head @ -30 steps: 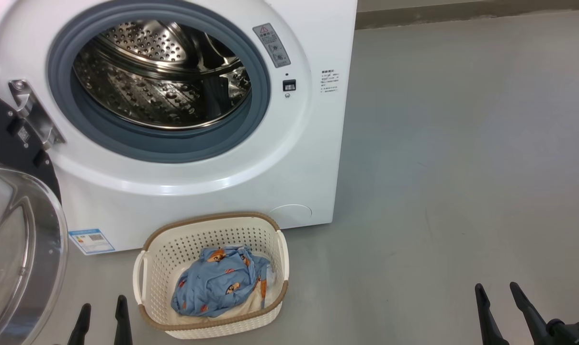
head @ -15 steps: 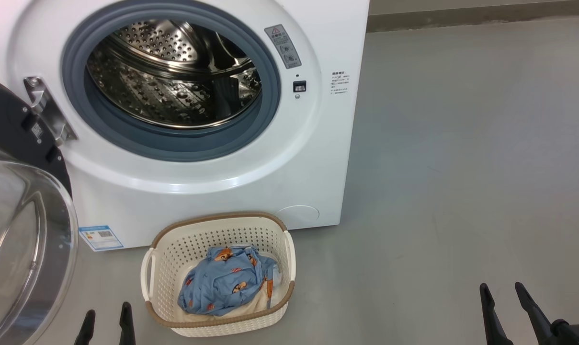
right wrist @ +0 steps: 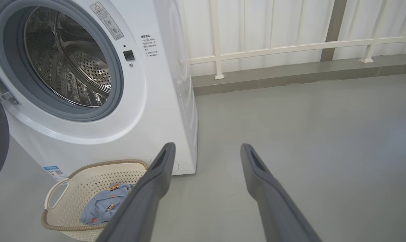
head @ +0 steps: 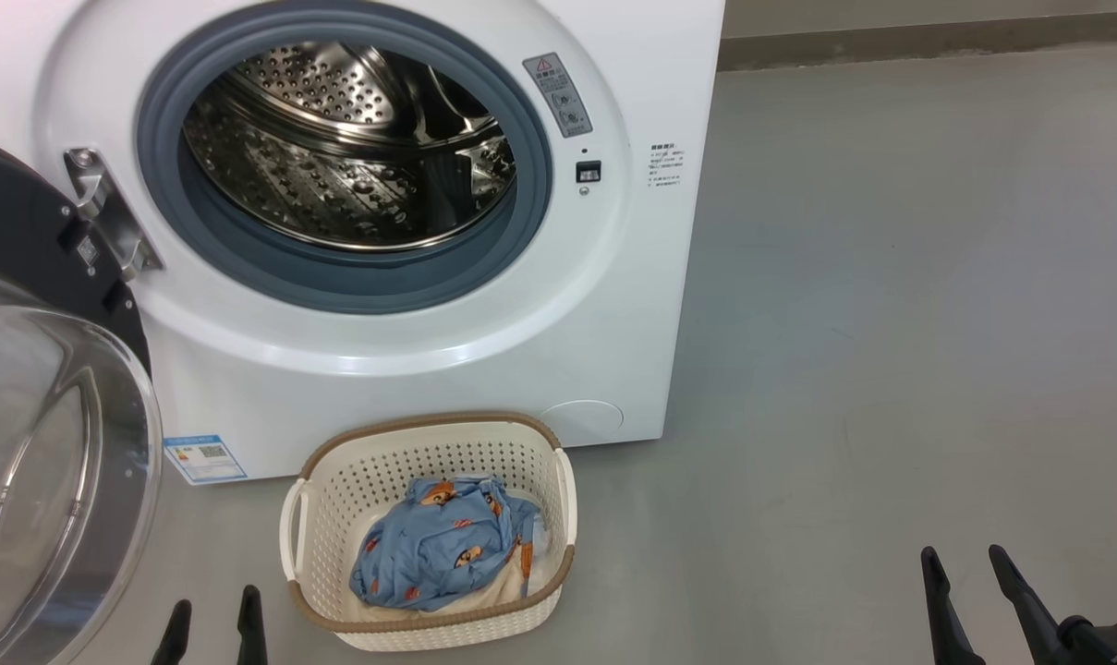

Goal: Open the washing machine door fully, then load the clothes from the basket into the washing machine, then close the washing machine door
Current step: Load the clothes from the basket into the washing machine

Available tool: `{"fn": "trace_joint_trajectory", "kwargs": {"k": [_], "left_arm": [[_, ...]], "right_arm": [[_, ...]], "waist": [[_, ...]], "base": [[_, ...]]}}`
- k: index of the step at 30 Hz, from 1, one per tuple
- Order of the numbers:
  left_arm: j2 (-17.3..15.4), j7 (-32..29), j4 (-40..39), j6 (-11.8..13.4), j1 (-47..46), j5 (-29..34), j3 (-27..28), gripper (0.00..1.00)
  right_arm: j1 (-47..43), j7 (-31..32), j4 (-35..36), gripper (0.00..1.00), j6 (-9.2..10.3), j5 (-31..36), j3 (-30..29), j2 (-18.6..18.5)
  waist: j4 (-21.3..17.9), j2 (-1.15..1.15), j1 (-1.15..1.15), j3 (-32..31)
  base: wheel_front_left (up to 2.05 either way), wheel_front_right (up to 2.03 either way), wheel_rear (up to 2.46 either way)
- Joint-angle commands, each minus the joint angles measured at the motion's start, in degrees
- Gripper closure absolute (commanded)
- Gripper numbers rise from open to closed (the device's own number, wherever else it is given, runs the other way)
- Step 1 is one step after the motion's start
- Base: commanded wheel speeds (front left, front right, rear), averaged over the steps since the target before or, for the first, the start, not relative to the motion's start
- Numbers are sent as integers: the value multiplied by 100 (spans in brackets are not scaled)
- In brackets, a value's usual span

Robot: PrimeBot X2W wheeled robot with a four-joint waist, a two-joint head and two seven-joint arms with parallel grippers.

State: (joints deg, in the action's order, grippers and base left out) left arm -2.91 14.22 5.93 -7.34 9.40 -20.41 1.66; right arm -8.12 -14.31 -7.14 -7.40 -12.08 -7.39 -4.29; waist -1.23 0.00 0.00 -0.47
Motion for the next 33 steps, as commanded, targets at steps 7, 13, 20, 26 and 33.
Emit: {"fn": "trace_joint_trajectory", "kwargs": {"k": [7,13,20,26,33], "left_arm": [[-147,78,-42,-14,-109,-83,76,0],[-151,78,-44,-14,-111,-104,64,0],[-130,78,-71,-14,-152,-53,123,0],[-103,78,-75,-14,-141,10,151,0],[-106,78,-87,-14,-120,-108,74,0]], "right_arm": [[193,-69,121,0,-9,13,183,-92],[190,-69,128,0,-9,12,181,-112],[187,-69,142,0,-9,7,170,-131],[183,-69,140,0,-9,-10,171,-133],[176,-69,141,0,-9,-6,188,-121]], "waist": [[-20,0,0,-8],[-41,0,0,17],[-42,0,0,51],[-30,0,0,67],[-22,0,0,71]], "base": [[43,-46,4],[115,-144,29],[150,-180,30],[82,-82,0],[9,-9,0]]}}
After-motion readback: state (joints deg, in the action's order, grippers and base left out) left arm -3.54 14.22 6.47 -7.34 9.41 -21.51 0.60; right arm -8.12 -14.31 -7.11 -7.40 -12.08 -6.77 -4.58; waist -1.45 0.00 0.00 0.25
